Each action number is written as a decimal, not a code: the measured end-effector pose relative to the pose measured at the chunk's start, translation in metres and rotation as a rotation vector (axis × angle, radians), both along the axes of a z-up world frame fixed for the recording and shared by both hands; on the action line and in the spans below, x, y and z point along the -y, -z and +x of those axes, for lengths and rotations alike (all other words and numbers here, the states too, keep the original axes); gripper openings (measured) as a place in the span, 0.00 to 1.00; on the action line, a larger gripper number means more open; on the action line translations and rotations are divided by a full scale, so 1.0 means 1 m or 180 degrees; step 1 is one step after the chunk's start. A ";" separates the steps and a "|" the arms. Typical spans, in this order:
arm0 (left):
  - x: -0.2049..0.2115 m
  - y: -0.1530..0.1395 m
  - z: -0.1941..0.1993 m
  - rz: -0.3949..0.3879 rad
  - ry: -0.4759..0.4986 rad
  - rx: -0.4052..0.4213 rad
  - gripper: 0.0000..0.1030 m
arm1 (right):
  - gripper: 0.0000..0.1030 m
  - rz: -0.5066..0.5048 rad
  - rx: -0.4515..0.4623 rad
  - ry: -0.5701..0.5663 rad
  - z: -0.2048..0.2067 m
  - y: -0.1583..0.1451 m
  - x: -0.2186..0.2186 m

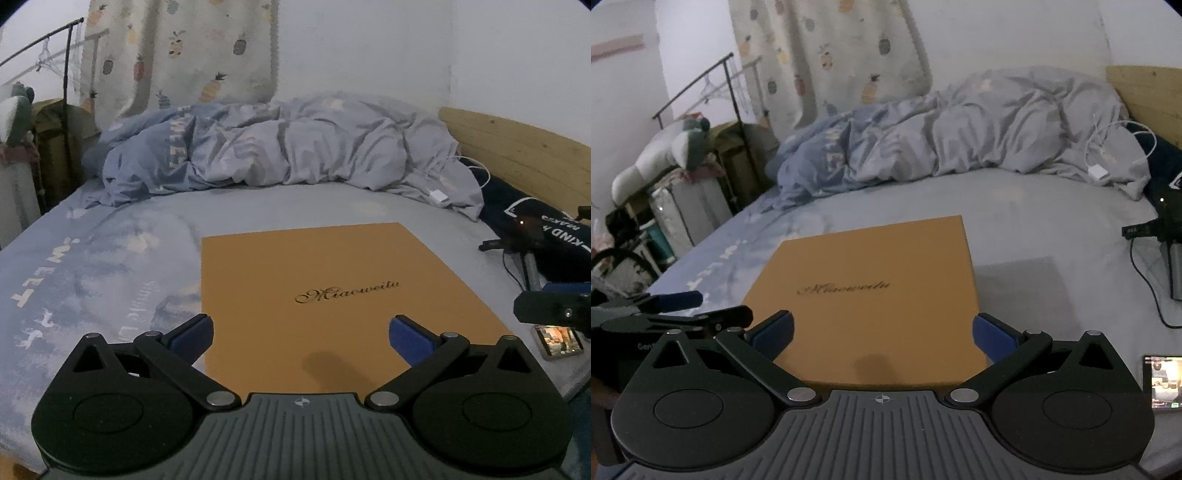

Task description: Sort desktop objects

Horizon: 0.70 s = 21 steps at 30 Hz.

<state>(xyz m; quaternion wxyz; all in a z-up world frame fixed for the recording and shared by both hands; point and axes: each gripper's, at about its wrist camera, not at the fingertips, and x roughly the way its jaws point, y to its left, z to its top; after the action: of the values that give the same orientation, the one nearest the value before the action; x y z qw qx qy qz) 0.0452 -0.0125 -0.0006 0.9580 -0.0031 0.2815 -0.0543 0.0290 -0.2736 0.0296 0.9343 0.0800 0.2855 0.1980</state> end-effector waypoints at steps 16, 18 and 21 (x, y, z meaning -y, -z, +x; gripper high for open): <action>0.004 0.003 -0.001 0.0049 0.0066 0.0001 1.00 | 1.00 0.0003 -0.0034 0.0005 0.001 0.003 0.001; 0.004 0.003 -0.001 0.0048 0.0052 0.0003 1.00 | 1.00 0.0012 -0.0040 0.0001 0.001 0.003 0.002; 0.003 0.004 -0.001 0.0013 0.0028 -0.0002 1.00 | 1.00 0.0011 -0.0043 -0.0003 0.001 0.003 0.002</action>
<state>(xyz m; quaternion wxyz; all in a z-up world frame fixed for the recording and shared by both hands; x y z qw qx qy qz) 0.0444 -0.0153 -0.0044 0.9577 0.0001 0.2820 -0.0580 0.0301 -0.2756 0.0264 0.9321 0.0828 0.2915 0.1983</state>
